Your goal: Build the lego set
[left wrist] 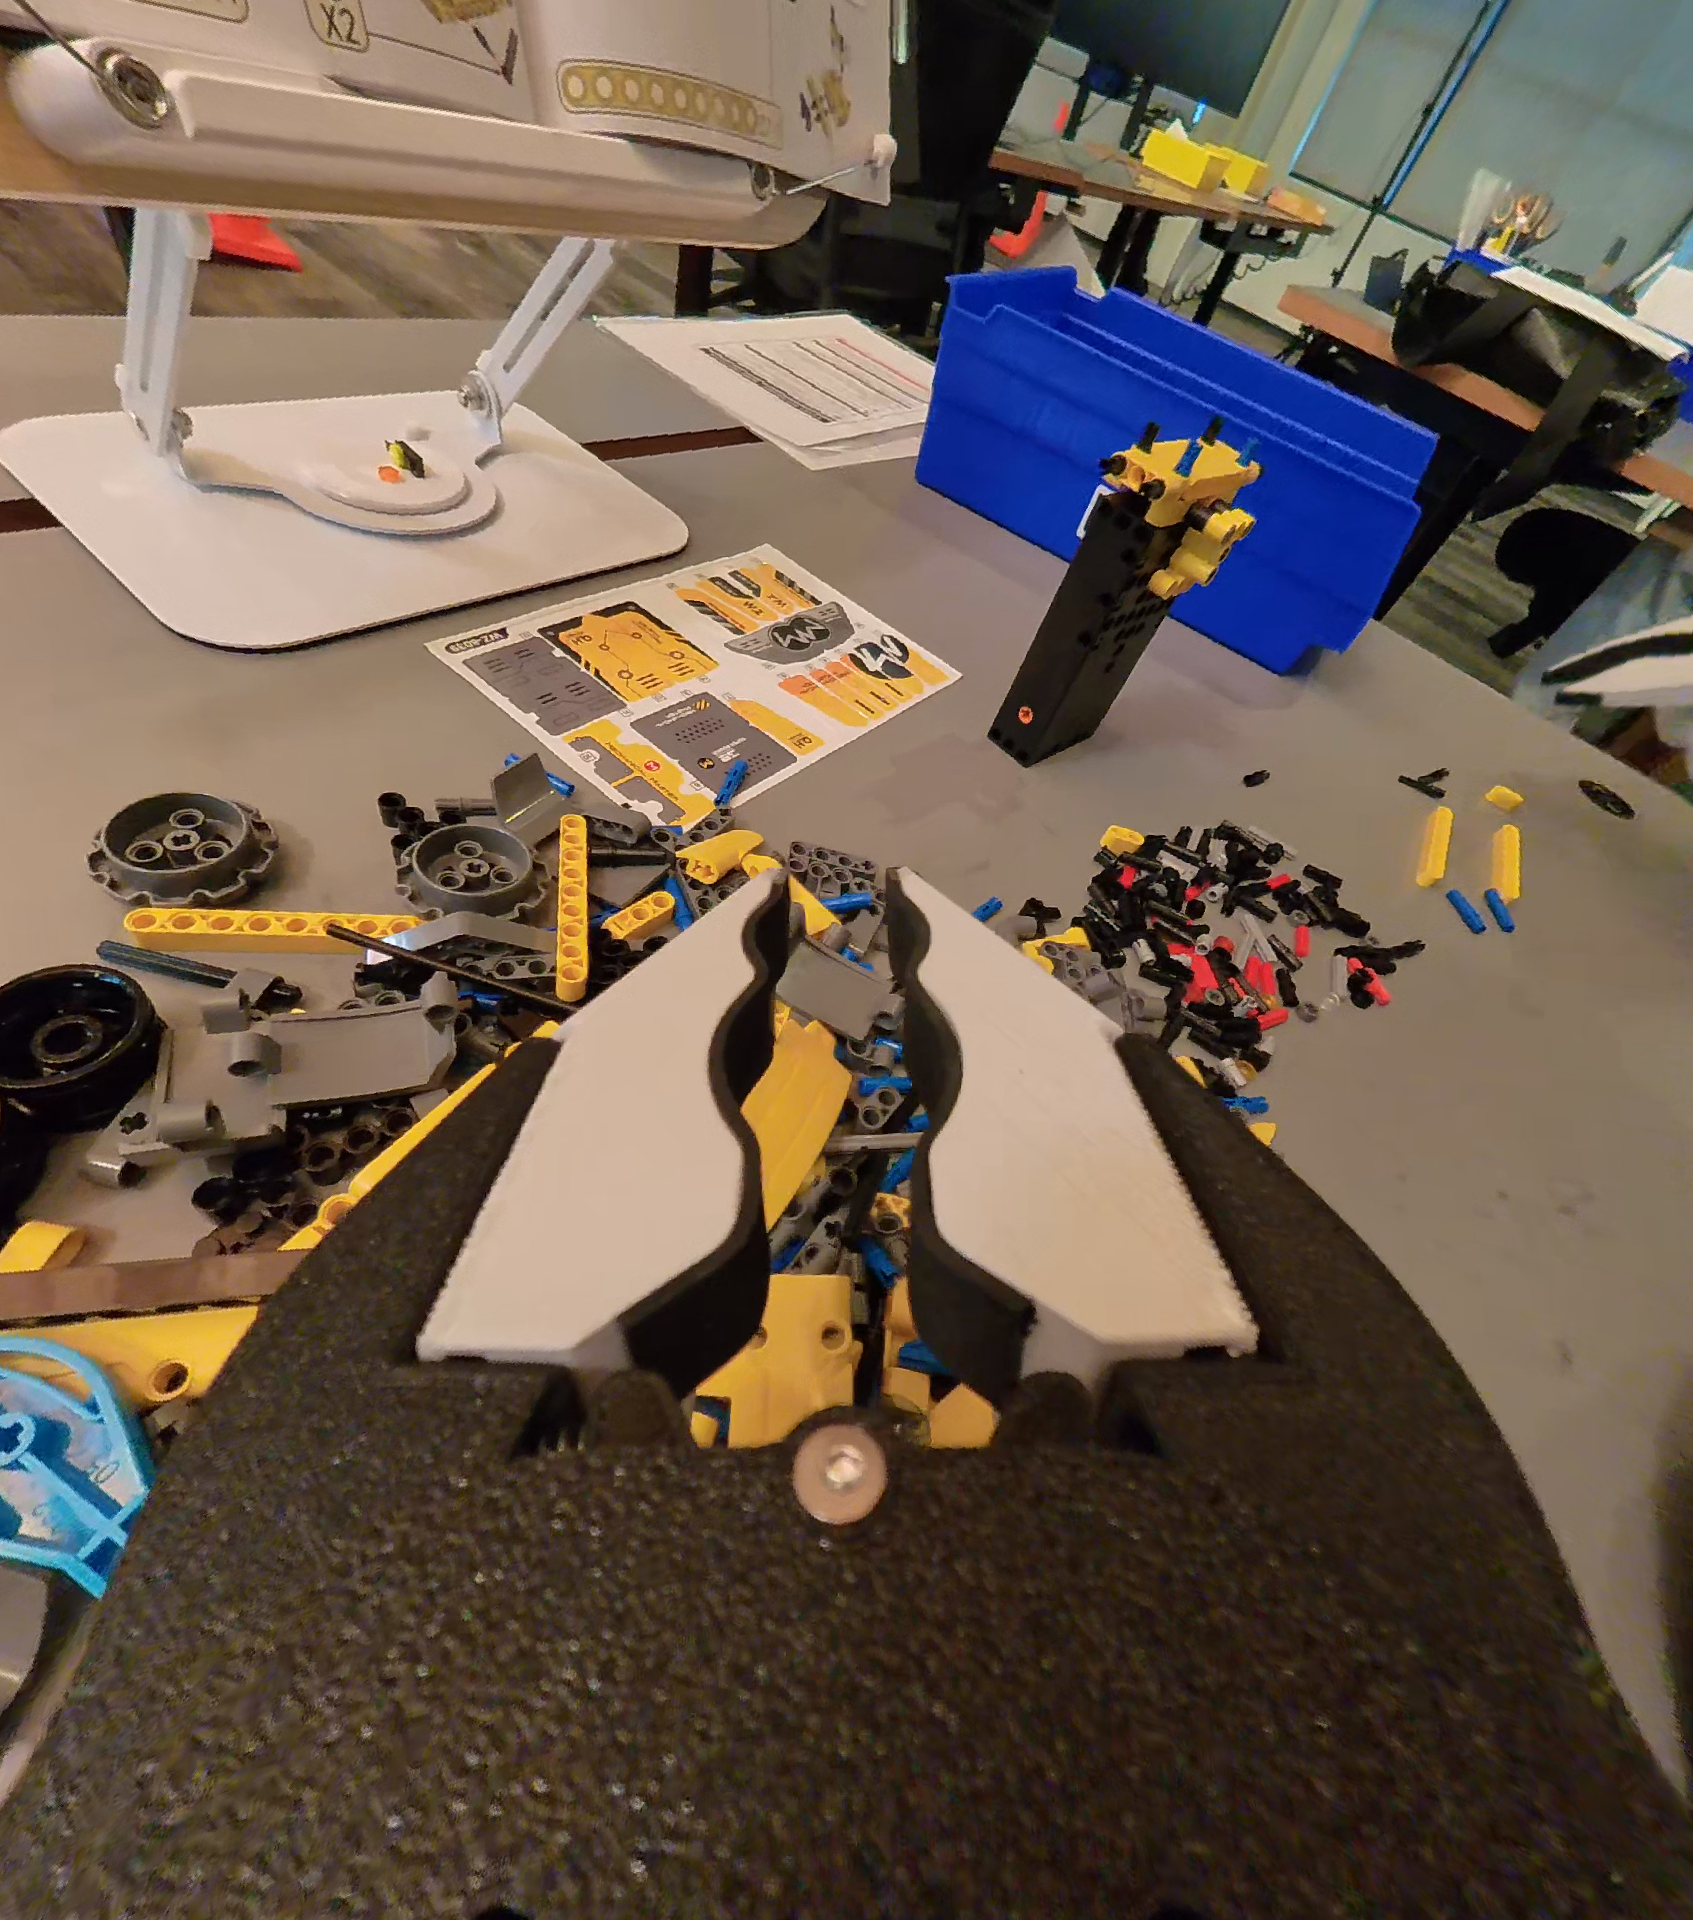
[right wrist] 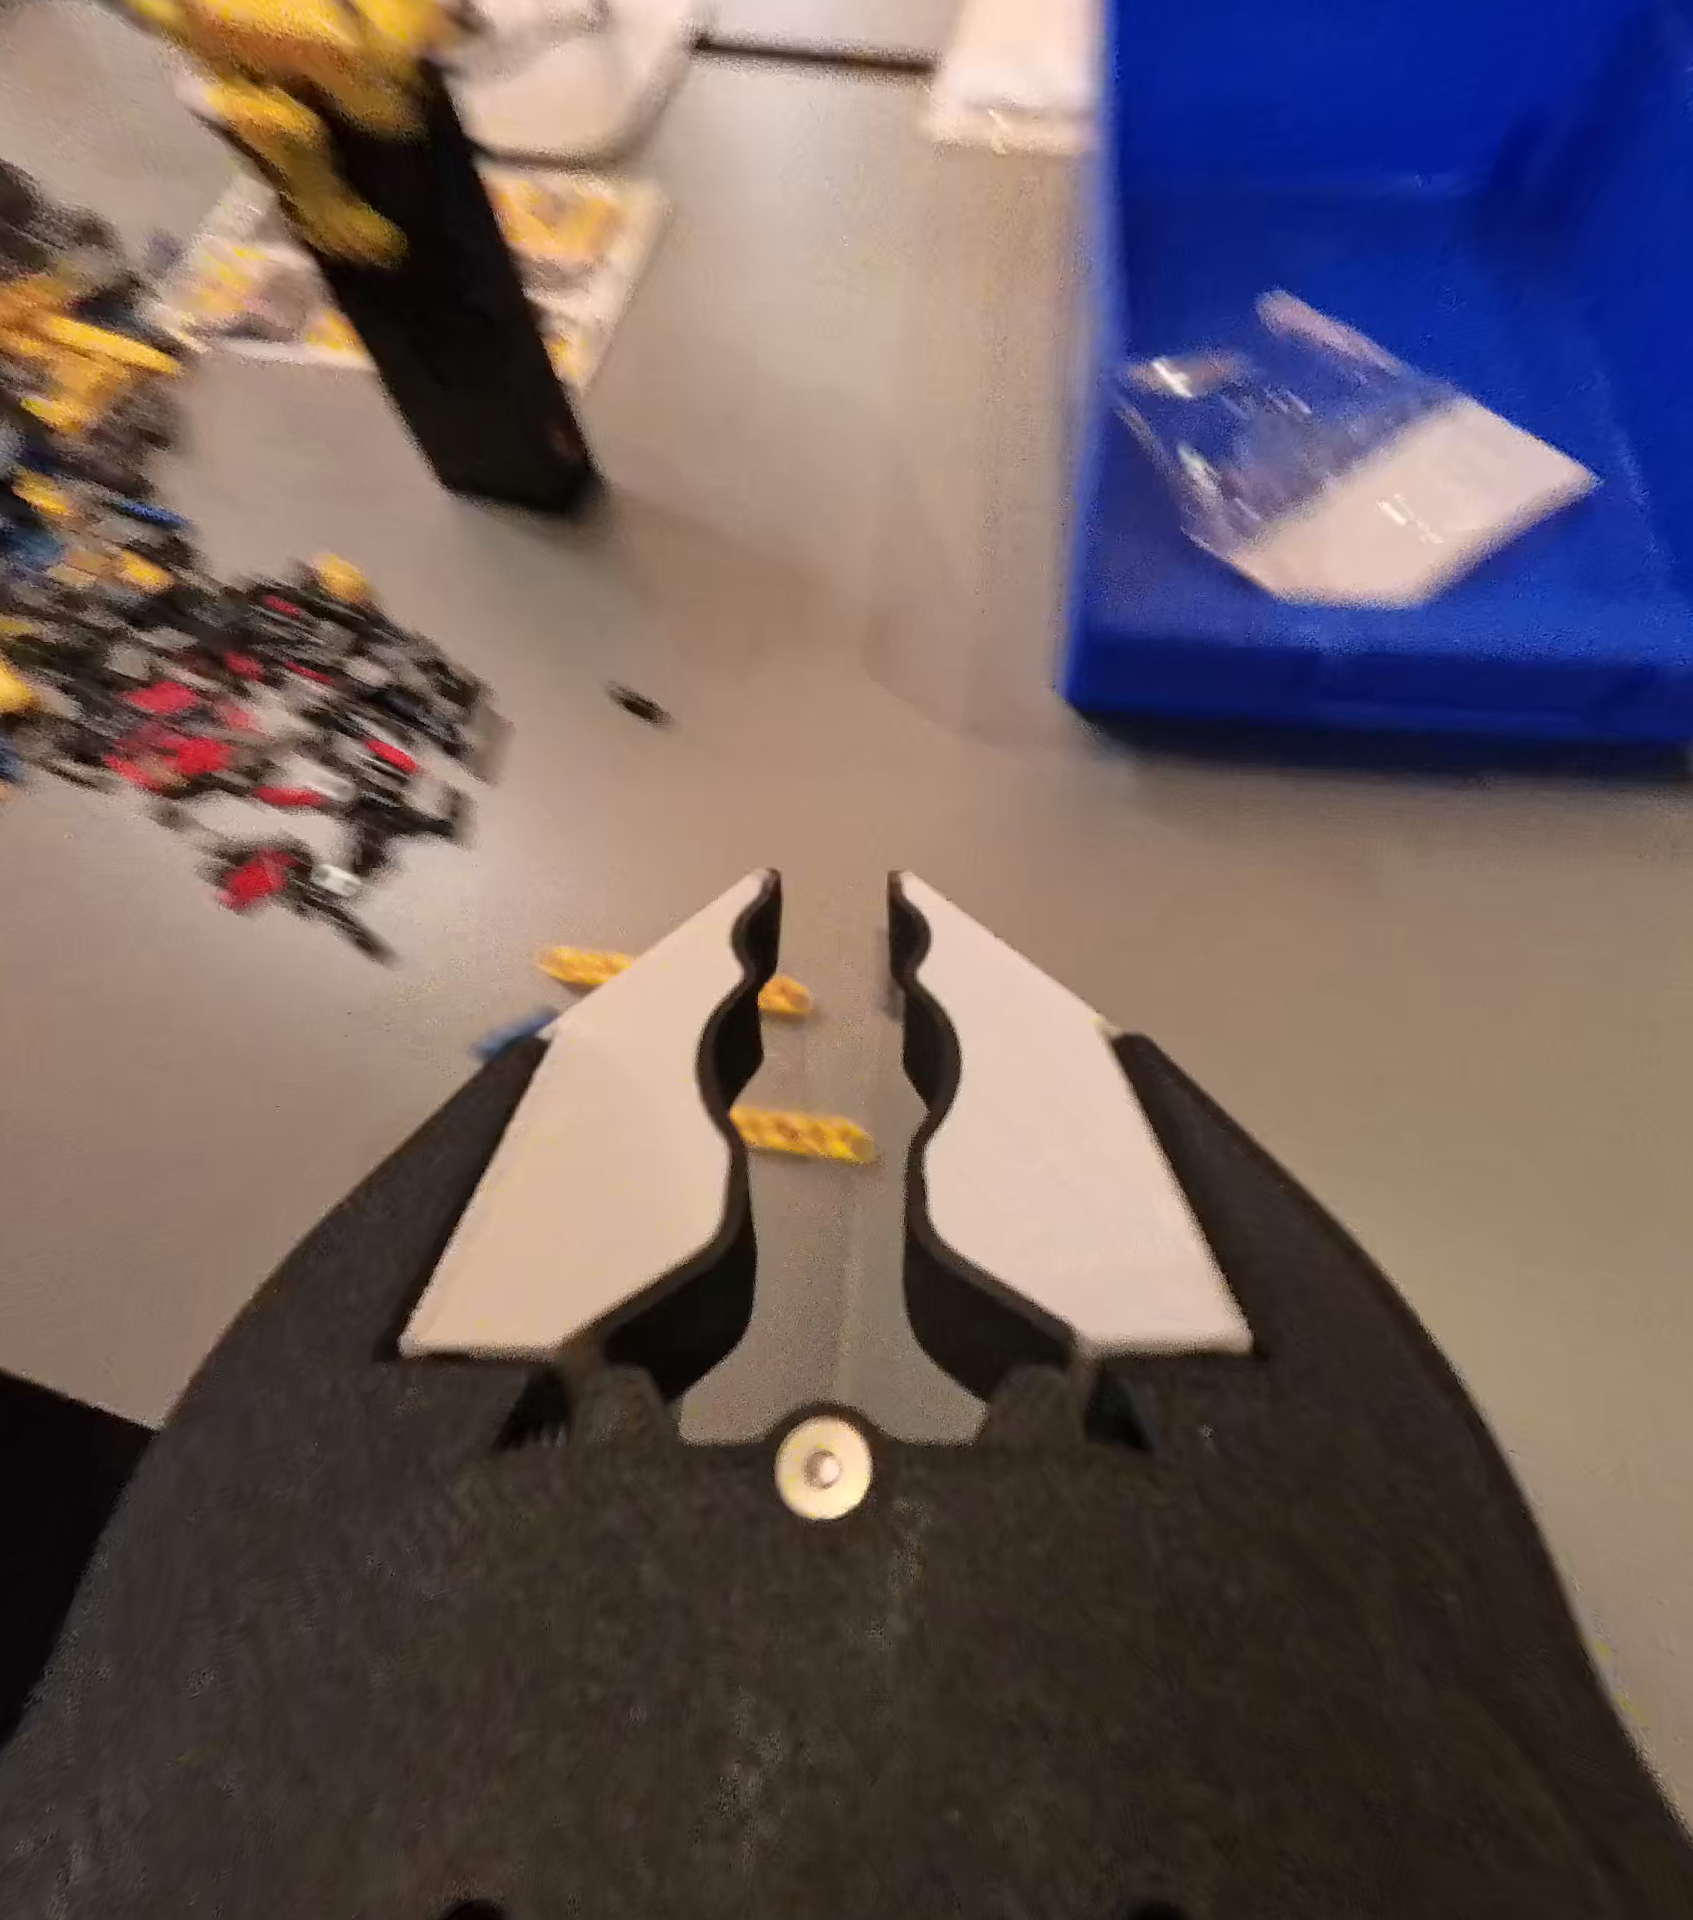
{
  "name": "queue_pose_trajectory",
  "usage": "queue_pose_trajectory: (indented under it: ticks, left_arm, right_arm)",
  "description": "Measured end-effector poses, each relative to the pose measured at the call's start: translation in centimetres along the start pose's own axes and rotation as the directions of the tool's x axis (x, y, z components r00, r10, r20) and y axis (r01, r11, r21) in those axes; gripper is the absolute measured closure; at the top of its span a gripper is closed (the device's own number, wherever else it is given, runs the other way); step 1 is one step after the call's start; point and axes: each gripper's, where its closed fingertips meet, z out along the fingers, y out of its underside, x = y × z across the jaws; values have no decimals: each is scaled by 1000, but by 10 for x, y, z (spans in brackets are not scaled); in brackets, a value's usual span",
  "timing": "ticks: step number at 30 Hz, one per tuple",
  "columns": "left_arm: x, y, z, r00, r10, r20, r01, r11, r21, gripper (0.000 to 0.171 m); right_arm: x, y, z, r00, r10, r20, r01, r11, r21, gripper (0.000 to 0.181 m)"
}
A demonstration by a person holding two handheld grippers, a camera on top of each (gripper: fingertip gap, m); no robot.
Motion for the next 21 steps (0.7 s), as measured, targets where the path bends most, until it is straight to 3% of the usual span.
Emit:
queue_pose_trajectory:
  ticks: [3,7,11,14,21]
  left_arm:
    - [0,1,0,1000,0,2,0,1000,-7,154]
    - [2,-1,-2,1000,0,-7,0,1000,4,154]
    - [2,-4,-4,1000,7,-1,-7,1000,13,154]
    - [2,-6,-7,1000,0,-4,0,1000,27,154]
    - [0,1,-7,999,29,19,-29,1000,-6,154]
  right_arm:
    - [-83,-30,28,980,-129,154,125,992,35,160]
    - [-202,-50,76,876,-259,408,240,966,99,161]
    - [-280,-69,129,775,-323,543,289,946,149,161]
    - [-314,-78,161,719,-342,605,330,934,136,161]
    - [-327,-65,204,677,-328,658,423,906,16,162]
